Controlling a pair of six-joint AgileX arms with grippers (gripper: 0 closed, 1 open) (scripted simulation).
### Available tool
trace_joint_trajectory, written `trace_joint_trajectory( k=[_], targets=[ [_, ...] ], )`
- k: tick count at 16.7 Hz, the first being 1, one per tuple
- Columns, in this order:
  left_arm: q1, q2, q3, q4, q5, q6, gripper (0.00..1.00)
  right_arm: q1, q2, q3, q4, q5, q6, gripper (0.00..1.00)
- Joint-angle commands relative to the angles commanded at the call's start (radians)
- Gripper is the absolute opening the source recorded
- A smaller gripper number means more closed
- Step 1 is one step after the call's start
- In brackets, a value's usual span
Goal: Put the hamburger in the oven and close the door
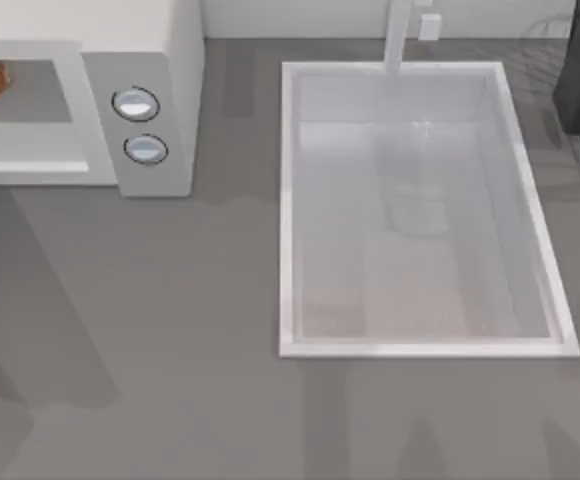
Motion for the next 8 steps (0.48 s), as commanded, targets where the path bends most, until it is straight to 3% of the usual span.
trace_joint_trajectory(
  k=[8],
  targets=[
    [-0.229, -0.236, -0.208, 0.076, -0.127, -0.214, 0.00, 0.000, 0.000, 0.000, 0.000, 0.000, 0.000, 1.00]
  ],
)
